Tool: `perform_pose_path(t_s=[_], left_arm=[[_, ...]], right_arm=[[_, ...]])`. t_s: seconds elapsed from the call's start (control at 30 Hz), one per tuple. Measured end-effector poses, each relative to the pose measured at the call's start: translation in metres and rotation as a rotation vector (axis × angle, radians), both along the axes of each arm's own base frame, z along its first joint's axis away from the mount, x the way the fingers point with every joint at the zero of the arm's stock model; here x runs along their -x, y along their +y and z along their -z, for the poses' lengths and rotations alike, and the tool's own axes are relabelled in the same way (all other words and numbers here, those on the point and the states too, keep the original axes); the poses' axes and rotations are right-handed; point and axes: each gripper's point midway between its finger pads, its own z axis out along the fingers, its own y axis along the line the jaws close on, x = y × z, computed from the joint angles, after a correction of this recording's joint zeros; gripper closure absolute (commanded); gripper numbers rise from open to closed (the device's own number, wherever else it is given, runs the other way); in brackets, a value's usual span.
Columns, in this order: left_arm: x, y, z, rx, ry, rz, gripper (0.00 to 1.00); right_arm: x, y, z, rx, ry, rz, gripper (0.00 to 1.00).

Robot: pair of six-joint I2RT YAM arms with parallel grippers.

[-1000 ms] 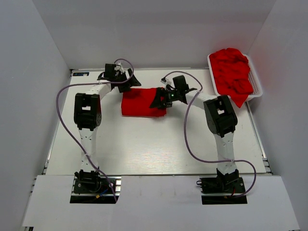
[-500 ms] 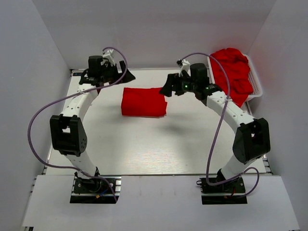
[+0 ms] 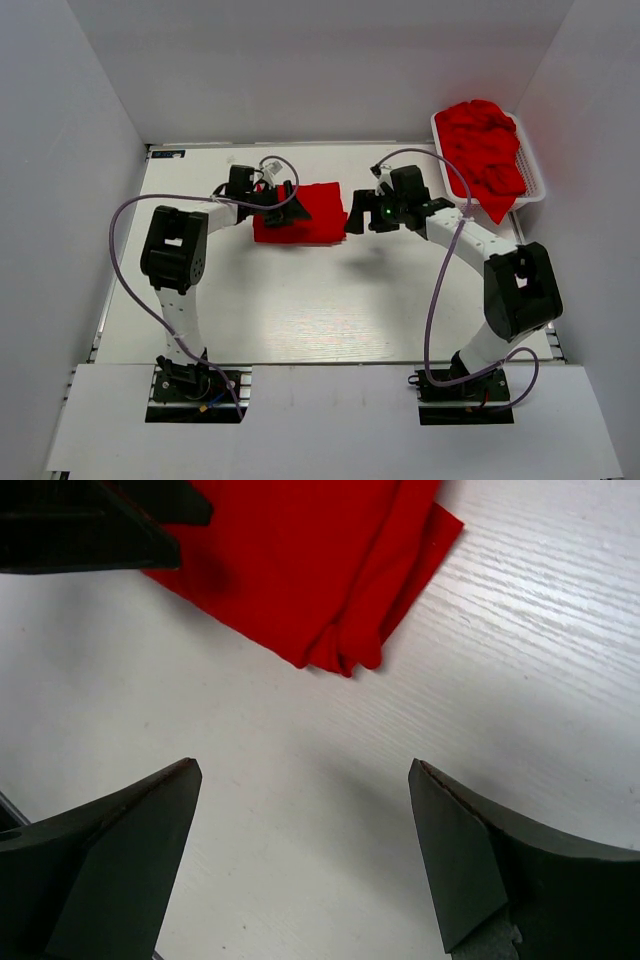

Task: Fold and stack the t-shirts
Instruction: Smooth out wrinkles on the folded tshirt, then put the neatly folded tshirt into the corner of the board with the left arm

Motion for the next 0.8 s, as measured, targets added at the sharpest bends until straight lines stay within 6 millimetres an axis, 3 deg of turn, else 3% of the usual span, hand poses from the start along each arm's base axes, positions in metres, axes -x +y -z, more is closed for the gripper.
perform_pose_path(t_s=[0.13, 0.43, 0.6, 0.8], left_arm=[[0.018, 0.0, 0.02, -0.012, 0.026, 0.021, 0.0], [0.017, 0.004, 0.017, -0.042, 0.011, 0.023, 0.0], [-0.014, 0.012, -0.013, -0.143, -0.046, -0.025, 0.0], [-0.038, 0.044, -0.065, -0.277, -0.148, -0.143, 0.0]], right_arm=[[0.006, -0.009, 0.008, 0.028, 0.007, 0.026, 0.1], [0.003, -0.018, 0.006, 0.041, -0.007, 0.056, 0.1], [0.004, -0.019, -0.008, 0.03, -0.037, 0.059, 0.1], [0.009, -0.023, -0.038, 0.013, -0.106, 0.06, 0.1]])
